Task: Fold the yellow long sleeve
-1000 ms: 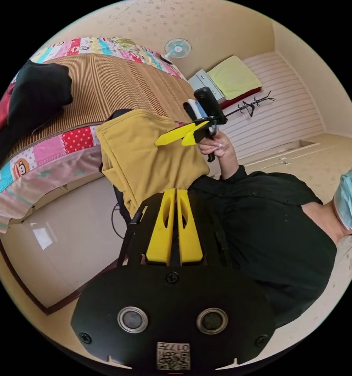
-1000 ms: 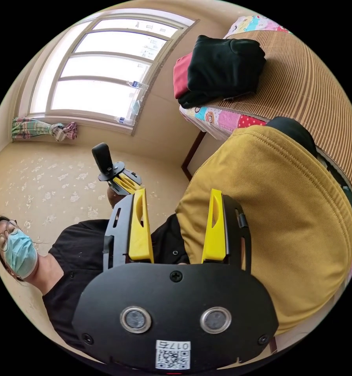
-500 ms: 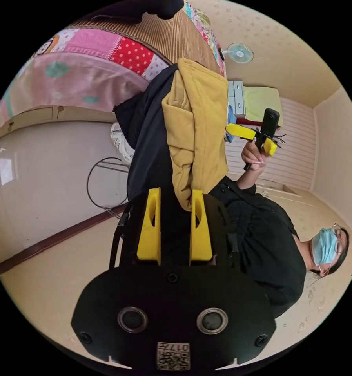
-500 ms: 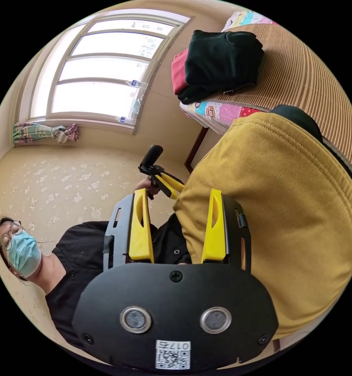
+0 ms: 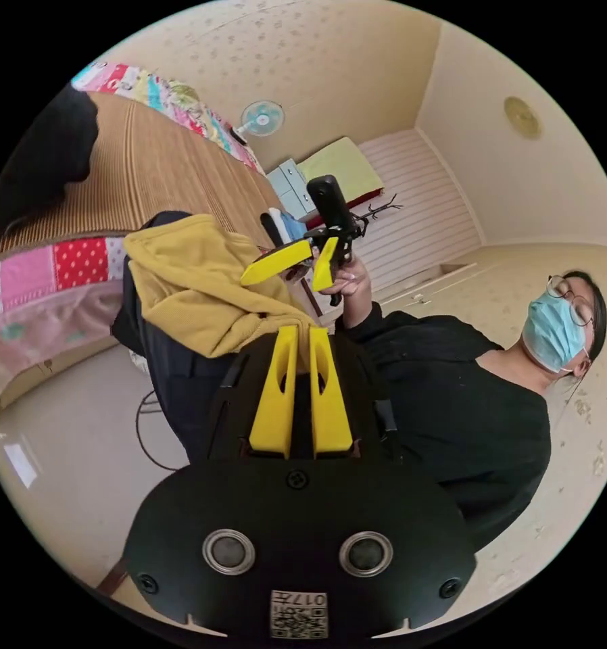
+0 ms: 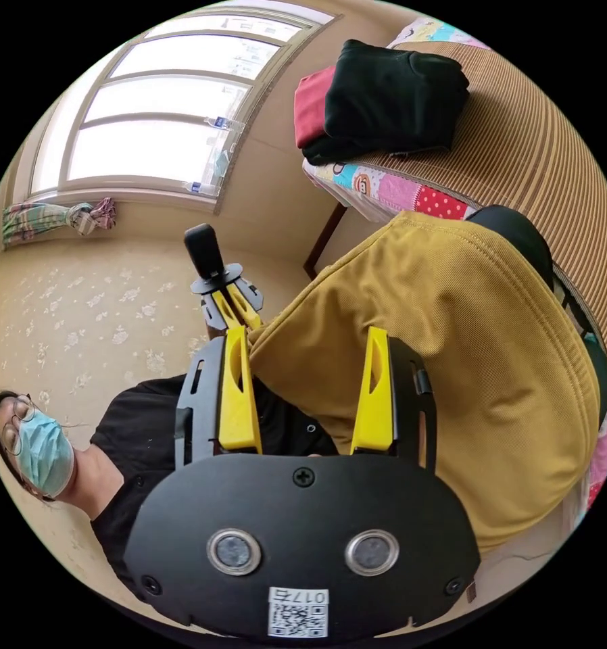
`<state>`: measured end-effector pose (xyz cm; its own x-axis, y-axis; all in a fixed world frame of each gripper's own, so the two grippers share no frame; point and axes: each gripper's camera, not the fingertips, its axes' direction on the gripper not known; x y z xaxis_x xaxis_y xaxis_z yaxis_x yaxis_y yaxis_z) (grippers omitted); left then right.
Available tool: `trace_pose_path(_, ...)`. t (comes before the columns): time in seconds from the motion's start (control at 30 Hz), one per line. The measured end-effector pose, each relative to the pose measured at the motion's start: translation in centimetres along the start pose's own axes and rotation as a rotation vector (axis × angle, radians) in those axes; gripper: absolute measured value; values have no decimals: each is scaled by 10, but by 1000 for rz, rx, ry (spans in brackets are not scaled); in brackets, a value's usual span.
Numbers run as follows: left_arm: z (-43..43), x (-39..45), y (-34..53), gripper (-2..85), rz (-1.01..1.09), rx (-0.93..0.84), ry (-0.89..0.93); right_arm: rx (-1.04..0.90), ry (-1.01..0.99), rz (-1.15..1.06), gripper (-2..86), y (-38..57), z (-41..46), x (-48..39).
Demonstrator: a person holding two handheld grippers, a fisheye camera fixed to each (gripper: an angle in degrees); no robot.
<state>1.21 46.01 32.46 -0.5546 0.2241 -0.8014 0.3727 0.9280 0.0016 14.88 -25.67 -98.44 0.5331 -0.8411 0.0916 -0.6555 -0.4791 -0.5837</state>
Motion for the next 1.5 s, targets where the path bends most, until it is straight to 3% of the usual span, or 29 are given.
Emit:
trace_pose_path(0.3, 108, 97, -67, 36, 226, -250, -246, -273, 224, 42, 248, -52, -11, -23)
trace_pose_path(0.43, 147, 127, -71, 36, 259, -283, -403, -432, 264, 18, 242, -47, 10, -32)
trace_pose_path(0.6, 186, 148, -67, 41, 333, -360, -524, -478, 502, -88, 152, -21, 24, -36)
trace_pose_path(0.67, 183, 149, -61, 50, 347, -346, -502, -356, 463, -127, 121, 4, -4, -34)
trace_pose_path(0.83, 113, 117, -38, 98, 294, -55, -122, 14, 172, -150, 103, 106, -99, 4)
trace_pose_path(0.93, 94, 70, -31, 117, 173, -12, 26, 226, 29, -183, 99, 194, -136, 51)
trace_pose_path(1.07, 107, 21, -34, 156, 23, -36, -36, 547, -77, -194, 94, 310, -158, 124)
trace_pose_path(1.23, 161, -27, -58, 191, -89, -69, -1, 690, -140, 32, 108, 381, -147, 203)
trace_pose_path(1.5, 190, -53, -91, 229, -165, -89, -233, 966, -106, 284, 269, 449, -143, 248)
